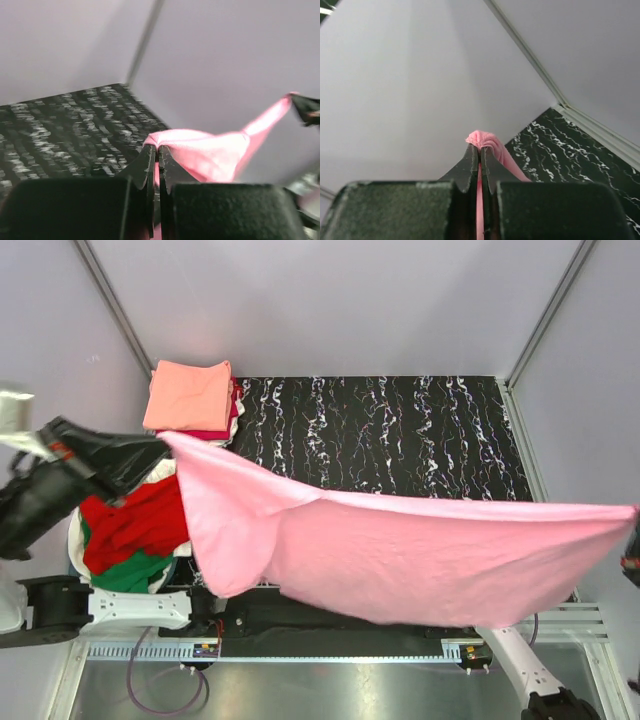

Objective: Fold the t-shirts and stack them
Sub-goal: Flatten the tshirt out

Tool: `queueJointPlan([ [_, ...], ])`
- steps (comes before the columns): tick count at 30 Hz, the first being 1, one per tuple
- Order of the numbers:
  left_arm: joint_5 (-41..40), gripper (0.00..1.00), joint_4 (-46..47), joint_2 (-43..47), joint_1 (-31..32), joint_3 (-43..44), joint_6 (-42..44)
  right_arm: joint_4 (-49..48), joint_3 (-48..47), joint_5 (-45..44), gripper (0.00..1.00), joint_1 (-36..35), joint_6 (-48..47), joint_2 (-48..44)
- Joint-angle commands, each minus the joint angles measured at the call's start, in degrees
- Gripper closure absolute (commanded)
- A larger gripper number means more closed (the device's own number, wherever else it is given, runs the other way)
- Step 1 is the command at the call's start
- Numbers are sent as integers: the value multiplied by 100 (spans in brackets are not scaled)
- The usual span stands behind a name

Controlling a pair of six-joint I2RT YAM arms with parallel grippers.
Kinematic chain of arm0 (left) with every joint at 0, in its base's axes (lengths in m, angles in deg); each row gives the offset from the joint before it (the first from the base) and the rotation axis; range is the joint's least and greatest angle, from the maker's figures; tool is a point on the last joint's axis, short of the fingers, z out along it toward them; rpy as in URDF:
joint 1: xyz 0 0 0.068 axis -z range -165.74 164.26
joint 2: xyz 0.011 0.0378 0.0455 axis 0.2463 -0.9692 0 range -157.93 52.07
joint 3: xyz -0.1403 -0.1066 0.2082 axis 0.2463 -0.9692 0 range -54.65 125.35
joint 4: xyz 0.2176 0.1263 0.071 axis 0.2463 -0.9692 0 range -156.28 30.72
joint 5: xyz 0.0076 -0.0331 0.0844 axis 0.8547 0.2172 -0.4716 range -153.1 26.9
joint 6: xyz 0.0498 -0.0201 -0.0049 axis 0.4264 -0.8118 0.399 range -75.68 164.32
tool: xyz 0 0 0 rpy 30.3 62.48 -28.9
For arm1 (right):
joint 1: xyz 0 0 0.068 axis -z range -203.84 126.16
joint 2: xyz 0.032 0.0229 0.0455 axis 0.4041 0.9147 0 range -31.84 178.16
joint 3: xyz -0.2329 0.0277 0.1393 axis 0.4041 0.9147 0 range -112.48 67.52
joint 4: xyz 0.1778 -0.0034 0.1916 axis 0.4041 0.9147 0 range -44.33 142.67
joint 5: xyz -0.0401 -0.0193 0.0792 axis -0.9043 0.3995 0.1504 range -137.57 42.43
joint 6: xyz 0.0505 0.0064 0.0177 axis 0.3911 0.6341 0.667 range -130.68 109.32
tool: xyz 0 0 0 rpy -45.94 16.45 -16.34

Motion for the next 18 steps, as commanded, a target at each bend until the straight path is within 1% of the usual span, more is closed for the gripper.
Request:
queueJointPlan([
  [1, -1480, 100, 33, -937, -4, 178, 820, -109, 359, -240, 100, 14, -430, 1056],
  [2, -2118, 100, -20, -1357, 5, 257, 856, -205, 639, -151, 100, 14, -439, 1232],
  [3, -2324, 100, -46, -1561, -30, 406, 926, -310, 815, -54, 100, 5, -457, 1565],
  [4, -2335, 100, -21, -1920, -187, 442, 987, -407, 1000, 129, 100, 5, -465, 1733],
  [5, -1604, 100, -20, -2089, -1067, 495, 979, -617, 1402, 157, 100, 14, -413, 2083],
  [6, -892, 100, -99, -2256, -1755, 539, 735, -767, 1632, 175, 100, 14, -395, 2252],
  [7, -233, 100, -47, -2406, -2432, 296, 585, -933, 1870, 114, 100, 14, -395, 2436],
  [8, 705, 100, 110, -2651, -3500, -2, 488, -1344, 2116, 62, 100, 14, -326, 2621],
  [9, 1106, 100, 547, -2845, -3919, -249, 426, -1627, 2588, -113, 100, 14, -377, 3058],
  [10, 1406, 100, 760, -3421, -4272, -521, 391, -1899, 2793, -193, 100, 40, -386, 3349],
  [11, 1896, 100, 892, -3896, -4867, -393, 321, -2224, 2856, -168, 100, 240, -326, 4144],
  [12, 2066, 100, 694, -4493, -5116, -62, 250, -2262, 2761, -124, 100, 347, -186, 4622],
  [13, 2181, 100, 413, -5874, -5310, 603, 189, -2314, 2594, 198, 100, 461, -176, 5114],
  [14, 2582, 68, -338, -6627, -5617, 2063, 101, -1967, 1836, 628, 41, 575, -184, 6180],
  [15, 2987, 44, -711, -7331, -5759, 3017, -126, -1476, 1289, 806, 16, 637, -80, 6696],
  [16, 3269, 30, -976, -8338, -5856, 3688, -276, -854, 813, 843, 1, 629, 17, 7101],
  [17, 3376, 11, -1205, -8549, -5901, 4199, -408, -804, 400, 930, 0, 629, 18, 7436],
  [18, 3334, 8, -1111, -8551, -5849, 3969, -384, -890, 404, 1140, 0, 629, -8, 7422],
])
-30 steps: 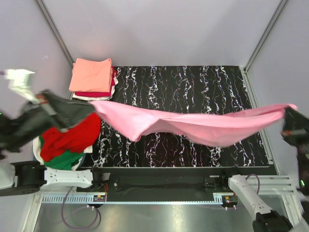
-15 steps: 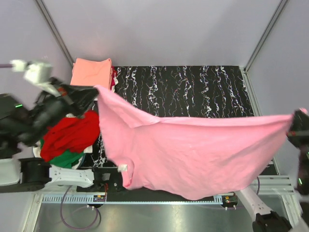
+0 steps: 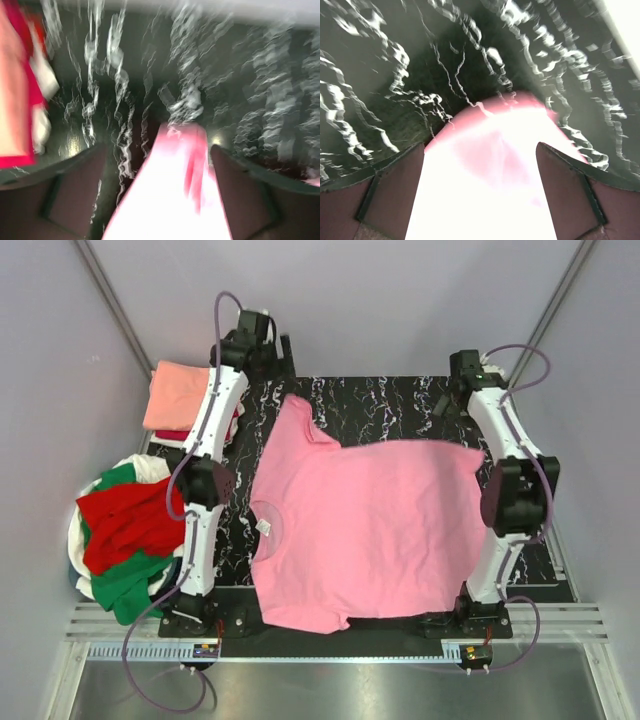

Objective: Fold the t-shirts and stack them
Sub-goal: Flatten the tshirt out

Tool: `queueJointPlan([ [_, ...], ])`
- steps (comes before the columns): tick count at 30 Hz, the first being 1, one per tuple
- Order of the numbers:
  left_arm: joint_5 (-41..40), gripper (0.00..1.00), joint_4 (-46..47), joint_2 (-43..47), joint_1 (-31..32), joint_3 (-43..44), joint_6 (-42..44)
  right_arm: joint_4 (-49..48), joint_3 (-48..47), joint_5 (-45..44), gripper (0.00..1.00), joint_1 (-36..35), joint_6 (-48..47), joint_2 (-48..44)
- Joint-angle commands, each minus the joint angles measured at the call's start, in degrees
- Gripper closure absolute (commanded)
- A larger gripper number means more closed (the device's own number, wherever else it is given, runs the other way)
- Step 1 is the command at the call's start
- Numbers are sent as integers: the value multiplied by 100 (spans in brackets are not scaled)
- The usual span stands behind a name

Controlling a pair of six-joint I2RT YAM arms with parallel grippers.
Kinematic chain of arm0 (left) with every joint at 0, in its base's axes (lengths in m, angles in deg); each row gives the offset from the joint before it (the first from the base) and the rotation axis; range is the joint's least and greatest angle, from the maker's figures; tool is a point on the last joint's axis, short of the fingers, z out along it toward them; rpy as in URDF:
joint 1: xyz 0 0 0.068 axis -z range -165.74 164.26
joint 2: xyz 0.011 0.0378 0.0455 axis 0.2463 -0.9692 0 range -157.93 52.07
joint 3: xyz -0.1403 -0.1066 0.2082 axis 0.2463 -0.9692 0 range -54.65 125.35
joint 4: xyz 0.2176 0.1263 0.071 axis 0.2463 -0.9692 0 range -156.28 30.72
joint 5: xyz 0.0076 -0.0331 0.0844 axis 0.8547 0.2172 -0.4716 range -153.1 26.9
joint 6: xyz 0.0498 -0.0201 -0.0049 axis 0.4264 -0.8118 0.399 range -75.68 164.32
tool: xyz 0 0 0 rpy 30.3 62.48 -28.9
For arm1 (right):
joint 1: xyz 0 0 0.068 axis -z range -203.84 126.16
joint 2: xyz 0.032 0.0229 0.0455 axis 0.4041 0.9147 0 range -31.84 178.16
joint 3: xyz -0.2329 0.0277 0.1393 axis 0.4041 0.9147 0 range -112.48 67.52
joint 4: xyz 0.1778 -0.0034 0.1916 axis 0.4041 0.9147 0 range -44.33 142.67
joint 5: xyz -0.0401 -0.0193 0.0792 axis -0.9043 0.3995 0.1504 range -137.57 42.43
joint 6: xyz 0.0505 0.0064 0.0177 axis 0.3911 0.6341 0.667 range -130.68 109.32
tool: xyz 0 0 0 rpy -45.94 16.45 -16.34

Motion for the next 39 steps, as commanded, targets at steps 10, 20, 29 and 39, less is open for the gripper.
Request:
queueJointPlan([
  [10, 589, 1, 1374, 2508, 196, -4817, -199, -700, 1144, 1414, 0, 56, -66, -1529],
  [20, 430, 15, 2603, 3378, 469, -7311, -672, -1434, 510, 4026, 13, -1638, -1068, -58],
  [29, 720, 23, 3510, 4960, 601, -9555, -1042, -652, -2586, 3966, 16, -2387, -1912, 2833],
  [39, 940, 26, 3766, 5576, 619, -10681, -1130, -88, -4584, 2330, 22, -2844, -2343, 4393],
])
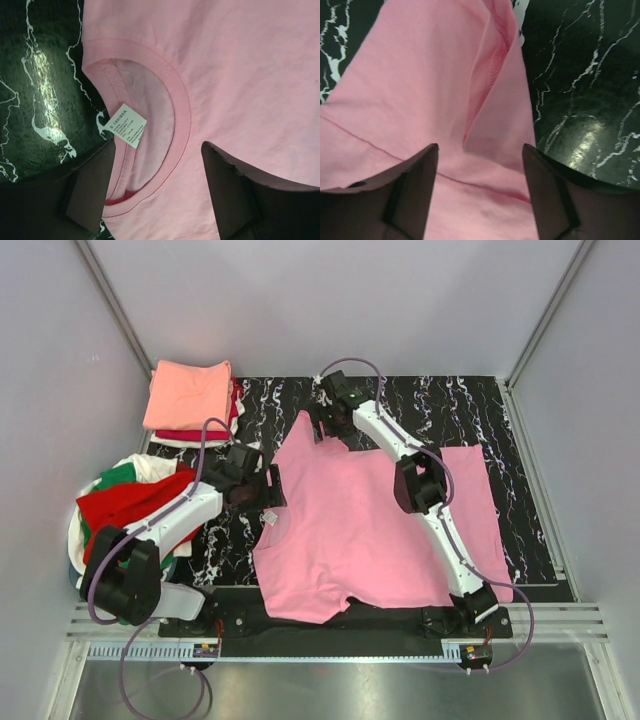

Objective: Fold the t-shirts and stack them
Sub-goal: Flatten the tshirt out

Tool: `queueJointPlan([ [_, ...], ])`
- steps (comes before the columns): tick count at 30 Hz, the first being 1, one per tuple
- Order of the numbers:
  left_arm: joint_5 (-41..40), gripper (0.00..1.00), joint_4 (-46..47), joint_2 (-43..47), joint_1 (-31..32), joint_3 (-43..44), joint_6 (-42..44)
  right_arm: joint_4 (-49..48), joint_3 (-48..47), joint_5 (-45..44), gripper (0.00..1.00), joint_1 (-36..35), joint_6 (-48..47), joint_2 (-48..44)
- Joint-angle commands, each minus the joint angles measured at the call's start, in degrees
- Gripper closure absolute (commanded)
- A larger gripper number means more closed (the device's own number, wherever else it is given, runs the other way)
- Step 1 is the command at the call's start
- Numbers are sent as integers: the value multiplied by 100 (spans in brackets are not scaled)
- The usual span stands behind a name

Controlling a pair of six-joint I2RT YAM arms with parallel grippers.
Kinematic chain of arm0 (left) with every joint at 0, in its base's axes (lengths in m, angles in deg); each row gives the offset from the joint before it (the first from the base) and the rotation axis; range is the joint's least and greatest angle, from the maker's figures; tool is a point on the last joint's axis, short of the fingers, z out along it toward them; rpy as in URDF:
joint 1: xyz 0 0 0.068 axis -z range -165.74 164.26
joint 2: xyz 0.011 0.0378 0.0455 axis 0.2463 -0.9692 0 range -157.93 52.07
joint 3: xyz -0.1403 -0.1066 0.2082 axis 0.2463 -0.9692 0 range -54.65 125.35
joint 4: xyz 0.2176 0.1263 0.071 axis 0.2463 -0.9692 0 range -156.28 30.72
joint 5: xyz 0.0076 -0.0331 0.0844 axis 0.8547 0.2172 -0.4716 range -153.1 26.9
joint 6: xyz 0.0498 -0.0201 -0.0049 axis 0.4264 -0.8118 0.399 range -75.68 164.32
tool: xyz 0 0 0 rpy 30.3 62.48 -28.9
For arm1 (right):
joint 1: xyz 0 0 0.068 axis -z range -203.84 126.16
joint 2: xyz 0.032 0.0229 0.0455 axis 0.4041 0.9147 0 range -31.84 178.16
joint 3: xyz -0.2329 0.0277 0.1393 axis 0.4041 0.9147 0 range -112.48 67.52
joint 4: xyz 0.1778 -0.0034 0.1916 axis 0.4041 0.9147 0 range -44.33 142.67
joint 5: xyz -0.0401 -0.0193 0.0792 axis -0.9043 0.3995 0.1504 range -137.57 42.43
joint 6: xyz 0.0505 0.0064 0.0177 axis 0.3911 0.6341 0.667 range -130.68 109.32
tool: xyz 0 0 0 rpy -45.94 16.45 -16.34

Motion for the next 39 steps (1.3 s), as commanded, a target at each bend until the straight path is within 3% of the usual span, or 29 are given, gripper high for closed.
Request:
queueJointPlan([
  [1, 166, 26, 369, 296, -2, -219, -72, 153, -357, -610, 29, -217, -247, 118],
  [4, 166, 26, 378, 366, -2, -298, -46, 56, -269, -768, 37, -261, -299, 127],
  [7, 140, 26, 448, 331, -2, -395, -11, 3, -242, -961, 57, -305, -379, 171],
  [8, 140, 26, 448, 314, -2, -421, -20, -15, -234, -1083, 68, -314, -370, 171],
  [14, 175, 27, 501, 296, -2, -492, -20, -383, -181, -1663, 99, -288, -633, 66],
  [18, 184, 27, 387, 305, -2, -387, 15, -1041, 3, -1604, 100, -16, -538, -127],
  [21, 175, 27, 238, 357, -2, -281, 59, -1655, 240, -779, 100, 458, 31, -400],
  [23, 131, 27, 115, 384, -2, -184, 103, -1799, 154, -489, 86, 826, 384, -400],
  [24, 114, 27, 79, 366, -2, -141, 112, -1816, -91, -374, 66, 933, 612, -348],
  [25, 79, 27, 1, 366, -2, -62, 129, -1730, -276, -225, 18, 1030, 702, -182],
  [26, 70, 26, -18, 358, -2, -18, 138, -1624, -486, -128, 8, 1144, 755, -102],
  [29, 34, 26, -62, 261, -2, 184, 147, -1272, -718, -205, 3, 1233, 738, -223],
  [35, 17, 26, 35, -519, -2, 1079, 182, -1956, 2214, -820, 1, 1268, 632, -2568],
  [36, -1, 26, 52, -652, 7, 1212, 191, -1966, 2967, -943, 1, 1268, 650, -3119],
  [39, 34, 26, 96, -1258, -2, 1808, 209, -1494, 3972, -1286, 1, 1329, 886, -3781],
])
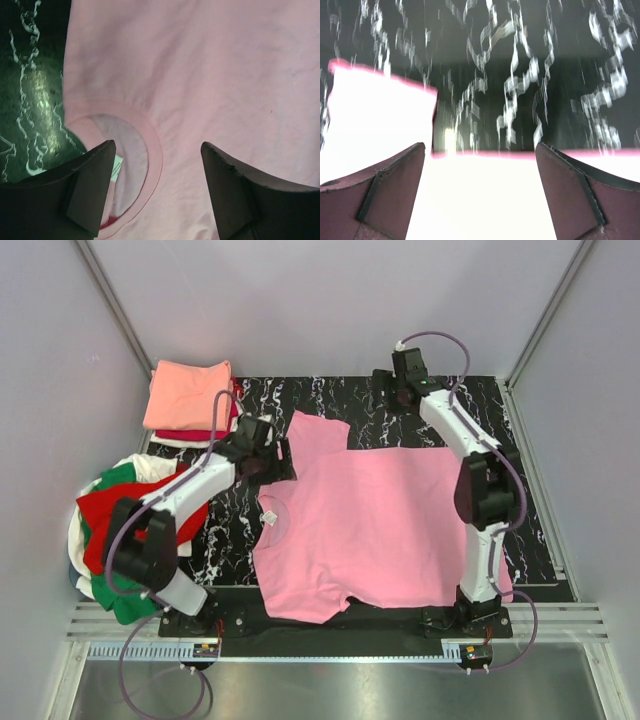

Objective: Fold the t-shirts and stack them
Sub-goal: Flatten the tshirt out

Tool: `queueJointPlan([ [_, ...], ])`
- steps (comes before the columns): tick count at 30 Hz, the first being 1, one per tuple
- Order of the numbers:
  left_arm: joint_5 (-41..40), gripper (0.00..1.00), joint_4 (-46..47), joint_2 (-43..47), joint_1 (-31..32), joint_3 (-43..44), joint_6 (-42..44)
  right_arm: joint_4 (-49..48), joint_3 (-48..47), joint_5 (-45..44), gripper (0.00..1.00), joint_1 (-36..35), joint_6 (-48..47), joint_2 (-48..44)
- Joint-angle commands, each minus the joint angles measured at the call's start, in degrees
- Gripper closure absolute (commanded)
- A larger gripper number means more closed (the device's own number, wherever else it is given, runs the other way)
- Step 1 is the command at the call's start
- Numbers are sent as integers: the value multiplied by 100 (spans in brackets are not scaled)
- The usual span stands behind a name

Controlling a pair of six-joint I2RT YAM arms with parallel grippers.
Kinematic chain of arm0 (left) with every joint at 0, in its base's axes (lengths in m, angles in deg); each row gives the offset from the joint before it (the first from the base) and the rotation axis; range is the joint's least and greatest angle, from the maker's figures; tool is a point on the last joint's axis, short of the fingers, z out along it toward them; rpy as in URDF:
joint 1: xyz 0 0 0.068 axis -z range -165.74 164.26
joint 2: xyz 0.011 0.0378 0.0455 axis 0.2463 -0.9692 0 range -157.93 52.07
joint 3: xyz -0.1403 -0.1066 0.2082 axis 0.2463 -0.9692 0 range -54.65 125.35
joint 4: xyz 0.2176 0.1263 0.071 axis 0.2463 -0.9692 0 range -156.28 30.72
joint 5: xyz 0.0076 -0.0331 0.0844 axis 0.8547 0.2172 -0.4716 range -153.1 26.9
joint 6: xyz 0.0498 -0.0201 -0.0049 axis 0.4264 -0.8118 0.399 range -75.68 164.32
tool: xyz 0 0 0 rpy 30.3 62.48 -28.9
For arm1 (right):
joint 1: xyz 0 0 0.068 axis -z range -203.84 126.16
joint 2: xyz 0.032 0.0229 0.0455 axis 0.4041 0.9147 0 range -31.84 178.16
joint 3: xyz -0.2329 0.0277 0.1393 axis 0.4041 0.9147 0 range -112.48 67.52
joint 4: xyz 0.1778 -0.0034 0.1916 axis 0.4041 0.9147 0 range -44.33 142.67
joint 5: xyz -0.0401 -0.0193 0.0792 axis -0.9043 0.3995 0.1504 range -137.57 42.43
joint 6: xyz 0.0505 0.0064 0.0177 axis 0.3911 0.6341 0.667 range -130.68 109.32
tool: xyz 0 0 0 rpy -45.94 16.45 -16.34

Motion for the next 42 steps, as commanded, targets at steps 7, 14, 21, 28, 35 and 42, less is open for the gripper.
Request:
queueJointPlan([
  [7, 142, 25, 19, -2236, 7, 1983, 54, 853, 2061, -665, 1, 159, 429, -1154],
  [14, 81, 25, -341, -3136, -2, 2634, -8, 845, 2221, -499, 3, 282, 411, -355],
  [21, -8, 25, -701, -3865, -142, 3459, 80, 853, 1484, -226, 4, 423, 455, 707],
  [28, 115, 26, -1422, -5199, -538, 5462, 378, 1556, -572, 3, 4, 546, 377, 1912],
  [35, 765, 24, -1767, -6484, -1065, 7916, 668, 2391, -3227, 301, 4, 607, 385, 3309],
  [42, 960, 10, -1264, -6126, -1320, 8058, 590, 1645, -3518, 1056, 0, 678, 254, 3180],
])
